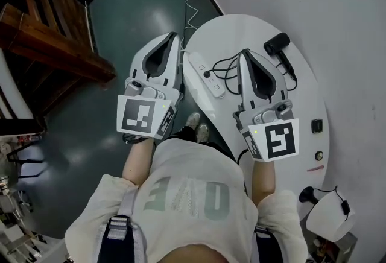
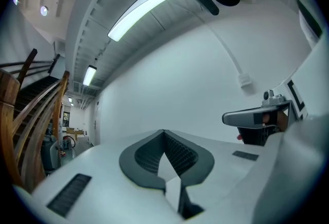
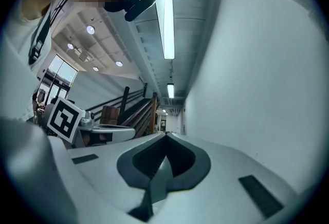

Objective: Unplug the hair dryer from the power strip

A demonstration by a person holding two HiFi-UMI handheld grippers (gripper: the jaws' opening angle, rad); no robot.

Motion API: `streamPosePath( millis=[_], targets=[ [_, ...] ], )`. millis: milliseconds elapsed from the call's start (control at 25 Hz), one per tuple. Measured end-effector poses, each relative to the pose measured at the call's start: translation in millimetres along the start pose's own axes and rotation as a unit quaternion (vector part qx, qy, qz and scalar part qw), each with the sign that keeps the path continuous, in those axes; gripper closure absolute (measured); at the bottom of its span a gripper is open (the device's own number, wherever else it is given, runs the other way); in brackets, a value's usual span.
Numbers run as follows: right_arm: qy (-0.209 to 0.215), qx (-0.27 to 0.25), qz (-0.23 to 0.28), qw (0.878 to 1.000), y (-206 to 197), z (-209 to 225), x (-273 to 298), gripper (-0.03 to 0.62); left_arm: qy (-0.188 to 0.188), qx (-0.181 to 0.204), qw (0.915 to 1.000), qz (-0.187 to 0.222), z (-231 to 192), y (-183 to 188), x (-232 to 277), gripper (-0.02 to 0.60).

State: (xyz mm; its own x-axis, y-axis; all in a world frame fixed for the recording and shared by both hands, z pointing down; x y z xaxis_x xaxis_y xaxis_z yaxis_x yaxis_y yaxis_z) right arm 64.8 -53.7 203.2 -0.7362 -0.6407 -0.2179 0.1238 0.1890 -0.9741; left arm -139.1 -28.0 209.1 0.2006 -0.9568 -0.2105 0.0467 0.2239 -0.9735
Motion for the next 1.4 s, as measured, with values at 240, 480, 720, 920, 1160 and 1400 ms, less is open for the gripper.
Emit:
streamPosePath(
  millis=[240,480,720,920,1160,1400],
  targets=[
    [0.004,0.002,-0.023,1.000,-15,3,15,0.591,-0.053,0.066,0.9956,-0.040,-11,-17,27,0.577],
    [-0.002,0.020,-0.046,0.999,-27,9,18,0.591,-0.308,0.149,0.9350,-0.093,-12,-54,75,0.431],
    [-0.030,0.034,-0.088,0.995,-47,2,12,0.591,-0.585,0.228,0.7417,-0.235,3,-140,75,0.372],
    [-0.049,0.045,-0.125,0.990,-70,7,5,0.591,-0.662,0.329,0.5907,-0.323,18,-224,71,0.322],
    [-0.087,0.057,-0.176,0.979,-88,-6,-6,0.591,-0.705,0.395,0.4863,-0.332,30,-277,71,0.322],
    [-0.090,0.070,-0.199,0.973,-109,-11,-8,0.591,-0.719,0.403,0.4567,-0.335,39,-302,73,0.322]
  ],
)
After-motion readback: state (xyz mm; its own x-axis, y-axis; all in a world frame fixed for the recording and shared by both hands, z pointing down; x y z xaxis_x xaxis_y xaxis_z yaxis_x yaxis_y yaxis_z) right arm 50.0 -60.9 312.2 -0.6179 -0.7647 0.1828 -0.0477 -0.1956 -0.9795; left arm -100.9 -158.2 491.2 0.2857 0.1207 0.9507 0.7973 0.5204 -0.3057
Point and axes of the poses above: the fingertips, and each gripper's own axes: x forward along the fingers, z to its right, y out of its top, the point moved 8 cm from there along -x, backward along the fingers, and after that the axes turned 7 degrees about z, right-handed, at the moved point
